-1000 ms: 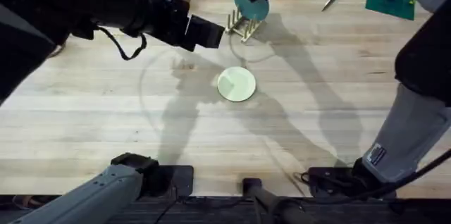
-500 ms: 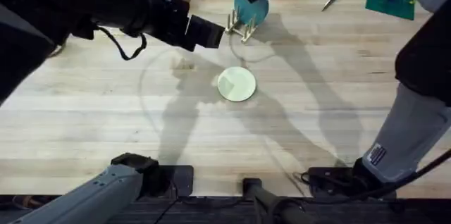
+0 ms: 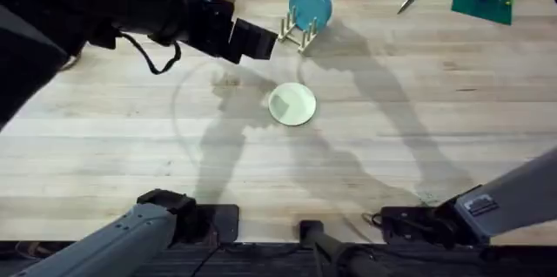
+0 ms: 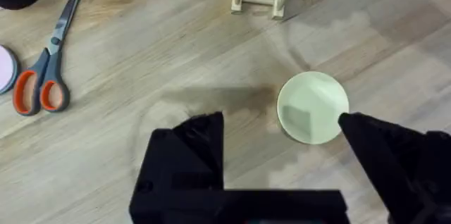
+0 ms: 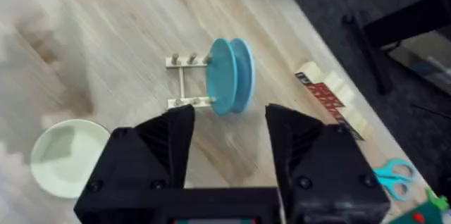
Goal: Pick up the plates from the table one by one and place each into a slot on the dish rack.
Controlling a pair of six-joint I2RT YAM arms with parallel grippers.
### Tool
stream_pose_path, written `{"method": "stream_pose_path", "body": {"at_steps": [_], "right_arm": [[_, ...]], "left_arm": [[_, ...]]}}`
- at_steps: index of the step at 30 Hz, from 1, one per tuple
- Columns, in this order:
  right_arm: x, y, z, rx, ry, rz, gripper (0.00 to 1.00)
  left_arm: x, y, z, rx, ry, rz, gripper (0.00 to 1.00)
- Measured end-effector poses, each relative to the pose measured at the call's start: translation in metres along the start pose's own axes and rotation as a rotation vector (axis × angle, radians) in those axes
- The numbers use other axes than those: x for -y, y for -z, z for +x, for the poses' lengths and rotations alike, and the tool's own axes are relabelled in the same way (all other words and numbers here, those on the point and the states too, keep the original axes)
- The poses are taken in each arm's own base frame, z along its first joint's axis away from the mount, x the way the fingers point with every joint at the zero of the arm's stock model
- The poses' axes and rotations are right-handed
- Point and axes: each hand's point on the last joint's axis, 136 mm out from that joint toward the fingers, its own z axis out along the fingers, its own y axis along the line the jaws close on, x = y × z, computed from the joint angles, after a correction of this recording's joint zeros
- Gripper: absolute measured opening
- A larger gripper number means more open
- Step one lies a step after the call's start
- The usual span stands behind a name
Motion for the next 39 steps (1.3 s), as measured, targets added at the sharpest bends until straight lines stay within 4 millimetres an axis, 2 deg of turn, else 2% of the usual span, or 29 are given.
{"method": "stream_pose_path", "body": {"at_steps": [2,3,5,6,13,17,19,22,25,31,34,36,37,38,39], "right_arm": [[0.000,0.020,-0.005,0.022,-0.005,0.015,0.633],[0.000,0.030,-0.006,0.030,-0.011,0.019,0.685],[-0.004,0.046,-0.003,0.023,-0.012,0.016,0.951],[-0.007,0.052,0.001,0.011,-0.015,0.009,0.980],[-0.026,0.086,0.031,-0.084,-0.047,-0.040,0.994],[-0.023,0.101,0.036,-0.077,-0.090,-0.021,0.995],[-0.022,0.106,0.046,-0.091,-0.125,-0.016,0.996],[-0.025,0.105,0.068,-0.136,-0.181,-0.020,0.996],[-0.032,0.094,0.090,-0.182,-0.224,-0.033,0.996],[-0.059,0.071,0.139,-0.323,-0.323,-0.095,0.996],[-0.074,0.063,0.153,-0.362,-0.379,-0.147,0.996],[-0.081,0.061,0.156,-0.368,-0.411,-0.176,0.996],[-0.083,0.060,0.156,-0.367,-0.424,-0.184,0.996],[-0.083,0.060,0.155,-0.365,-0.432,-0.190,0.996],[-0.084,0.060,0.155,-0.363,-0.443,-0.194,0.996]], "left_arm": [[0.000,0.000,0.000,0.000,0.000,0.000,0.992],[0.000,0.000,0.000,0.000,0.000,0.000,0.993],[0.000,0.000,0.000,0.000,0.000,0.000,0.992],[0.000,0.000,0.000,0.000,0.000,0.000,0.993],[0.000,0.000,0.000,0.000,0.000,0.000,0.993],[0.000,0.000,0.000,0.000,0.000,0.001,0.993],[0.001,0.000,0.001,-0.005,0.001,0.005,0.993],[0.003,0.000,0.007,-0.030,0.007,0.012,0.993],[0.004,0.000,0.014,-0.058,0.013,0.019,0.993],[0.009,0.001,0.025,-0.100,0.028,0.045,0.994],[0.011,0.002,0.029,-0.116,0.062,0.048,0.983],[0.011,0.002,0.029,-0.117,0.090,0.047,0.917],[0.011,0.002,0.029,-0.117,0.105,0.047,0.849],[0.011,0.002,0.029,-0.119,0.112,0.046,0.766],[0.011,0.002,0.030,-0.123,0.125,0.047,0.614]]}}
